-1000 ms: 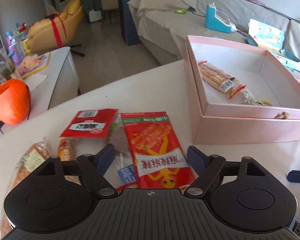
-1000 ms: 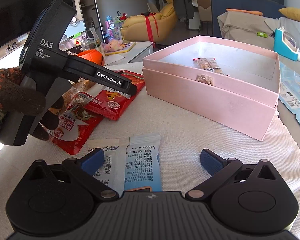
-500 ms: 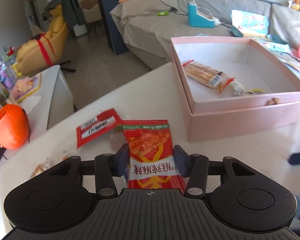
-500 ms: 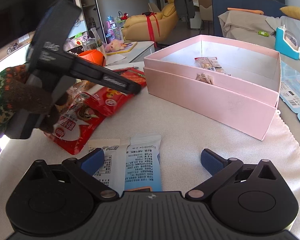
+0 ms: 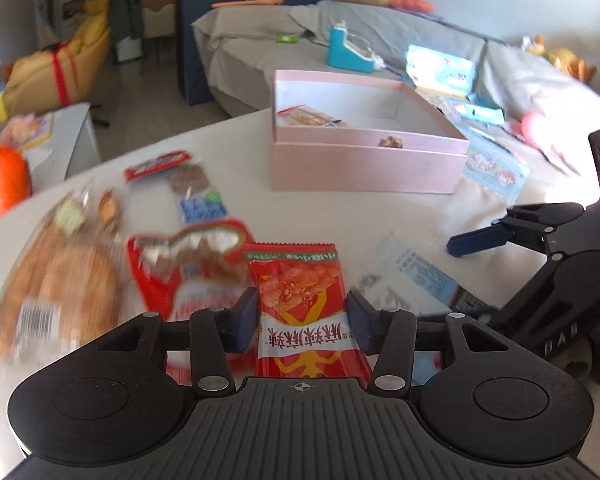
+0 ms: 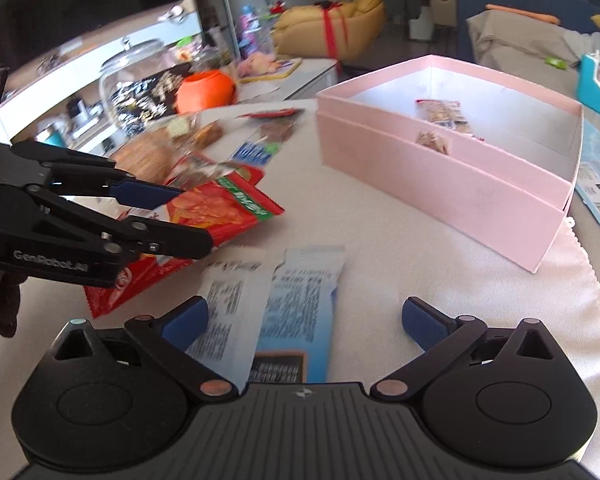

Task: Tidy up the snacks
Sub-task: 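Lift the red packet with the left tool while the right tool lifts the blue bag, then carry both packets over the pink box and open both tools to drop them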

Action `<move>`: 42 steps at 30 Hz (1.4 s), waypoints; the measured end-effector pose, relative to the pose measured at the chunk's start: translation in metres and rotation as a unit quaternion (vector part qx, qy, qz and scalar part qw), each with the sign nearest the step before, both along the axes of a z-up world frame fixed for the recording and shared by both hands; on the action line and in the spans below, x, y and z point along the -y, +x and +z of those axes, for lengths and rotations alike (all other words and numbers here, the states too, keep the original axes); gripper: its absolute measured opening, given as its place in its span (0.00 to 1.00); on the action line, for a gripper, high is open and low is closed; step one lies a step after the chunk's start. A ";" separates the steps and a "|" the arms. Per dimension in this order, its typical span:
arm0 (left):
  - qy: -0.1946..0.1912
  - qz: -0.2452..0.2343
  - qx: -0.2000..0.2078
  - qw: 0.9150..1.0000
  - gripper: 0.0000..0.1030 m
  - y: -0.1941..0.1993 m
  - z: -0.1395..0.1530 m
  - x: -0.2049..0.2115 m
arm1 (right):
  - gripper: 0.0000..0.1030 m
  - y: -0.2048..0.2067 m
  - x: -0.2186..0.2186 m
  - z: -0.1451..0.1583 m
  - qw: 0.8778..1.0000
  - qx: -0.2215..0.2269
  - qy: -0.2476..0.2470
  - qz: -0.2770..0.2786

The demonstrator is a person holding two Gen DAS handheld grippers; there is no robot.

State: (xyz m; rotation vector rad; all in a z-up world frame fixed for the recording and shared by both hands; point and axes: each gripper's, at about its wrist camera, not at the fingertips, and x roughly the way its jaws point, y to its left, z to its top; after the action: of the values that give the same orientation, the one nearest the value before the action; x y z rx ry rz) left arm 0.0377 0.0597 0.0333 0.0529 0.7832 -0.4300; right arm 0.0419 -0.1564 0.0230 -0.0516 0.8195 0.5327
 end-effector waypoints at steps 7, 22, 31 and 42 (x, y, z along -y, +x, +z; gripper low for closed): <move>0.008 0.031 -0.017 0.999 0.51 -0.039 -0.016 -0.011 | 0.99 -0.030 -0.011 0.010 0.999 0.013 -0.031 -0.016; 0.031 -0.038 -0.021 0.999 0.50 -0.048 -0.006 0.009 | 0.75 -0.036 0.006 0.053 0.995 0.051 -0.081 -0.018; -0.093 -0.041 0.124 0.987 0.52 0.047 0.097 0.037 | 0.76 -0.003 0.072 0.151 0.976 0.179 -0.017 -0.119; -0.104 0.037 0.106 0.988 0.54 0.168 0.051 0.054 | 0.89 0.135 0.082 0.134 0.980 0.100 0.000 -0.175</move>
State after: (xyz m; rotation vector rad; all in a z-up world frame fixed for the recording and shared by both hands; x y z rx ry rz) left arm 0.2057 0.0053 0.0844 -0.1227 0.5256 -0.4260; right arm 0.1767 -0.2380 0.1569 0.0380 0.6145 0.1905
